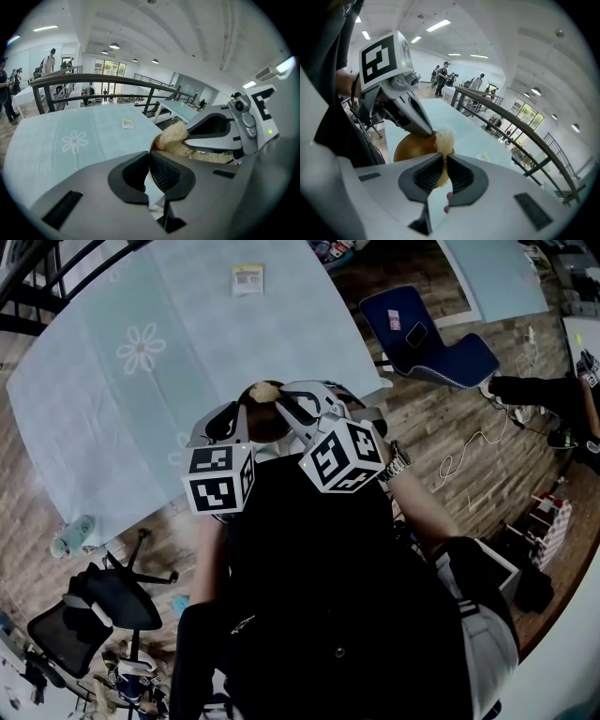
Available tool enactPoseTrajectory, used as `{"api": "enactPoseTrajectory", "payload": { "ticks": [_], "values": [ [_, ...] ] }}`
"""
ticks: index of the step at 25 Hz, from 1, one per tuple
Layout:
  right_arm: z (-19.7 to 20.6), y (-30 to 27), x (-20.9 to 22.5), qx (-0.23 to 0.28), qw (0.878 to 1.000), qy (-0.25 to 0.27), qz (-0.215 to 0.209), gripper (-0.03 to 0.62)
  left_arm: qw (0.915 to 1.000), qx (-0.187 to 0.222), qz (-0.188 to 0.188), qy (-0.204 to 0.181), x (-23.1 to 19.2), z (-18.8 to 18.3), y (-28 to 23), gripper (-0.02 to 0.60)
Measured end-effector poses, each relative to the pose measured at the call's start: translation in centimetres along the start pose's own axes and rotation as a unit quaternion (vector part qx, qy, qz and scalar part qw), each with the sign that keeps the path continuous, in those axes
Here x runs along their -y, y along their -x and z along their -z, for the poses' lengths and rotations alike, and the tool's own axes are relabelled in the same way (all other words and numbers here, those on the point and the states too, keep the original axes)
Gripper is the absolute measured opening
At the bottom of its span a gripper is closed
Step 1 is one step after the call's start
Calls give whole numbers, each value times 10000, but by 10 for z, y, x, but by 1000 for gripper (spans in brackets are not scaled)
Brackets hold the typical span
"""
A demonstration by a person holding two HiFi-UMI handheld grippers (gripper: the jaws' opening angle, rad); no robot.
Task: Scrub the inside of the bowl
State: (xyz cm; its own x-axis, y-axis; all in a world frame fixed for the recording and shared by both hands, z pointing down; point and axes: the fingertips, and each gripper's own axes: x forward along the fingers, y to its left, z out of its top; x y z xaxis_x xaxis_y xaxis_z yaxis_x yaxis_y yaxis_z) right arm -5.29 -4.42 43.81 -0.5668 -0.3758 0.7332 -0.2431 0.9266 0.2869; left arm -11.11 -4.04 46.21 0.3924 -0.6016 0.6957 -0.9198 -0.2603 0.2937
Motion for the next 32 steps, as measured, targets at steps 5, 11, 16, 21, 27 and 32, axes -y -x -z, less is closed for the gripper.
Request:
{"api": "enactPoseTrajectory", "payload": {
  "ticks": [5,11,16,21,27,32],
  "values": [
    [8,-1,0,-22,9968,-799,7,38,9996,126,-37,245,-4,1,0,25],
    [15,-2,-5,70,9813,-1921,46,38,9991,215,-116,352,-9,3,0,25],
    [18,-8,-15,93,9718,-2358,15,38,9990,235,-179,344,-12,1,-4,25],
    [15,-10,-20,182,9615,-2743,-19,37,9982,330,-220,447,-12,-2,-6,25],
    [9,-9,-18,451,9364,-3480,-81,38,9960,521,-329,647,-15,-7,-6,25],
    [1,-4,-15,718,9122,-4030,-194,37,9950,612,-397,676,-16,-11,-5,25]
  ]
}}
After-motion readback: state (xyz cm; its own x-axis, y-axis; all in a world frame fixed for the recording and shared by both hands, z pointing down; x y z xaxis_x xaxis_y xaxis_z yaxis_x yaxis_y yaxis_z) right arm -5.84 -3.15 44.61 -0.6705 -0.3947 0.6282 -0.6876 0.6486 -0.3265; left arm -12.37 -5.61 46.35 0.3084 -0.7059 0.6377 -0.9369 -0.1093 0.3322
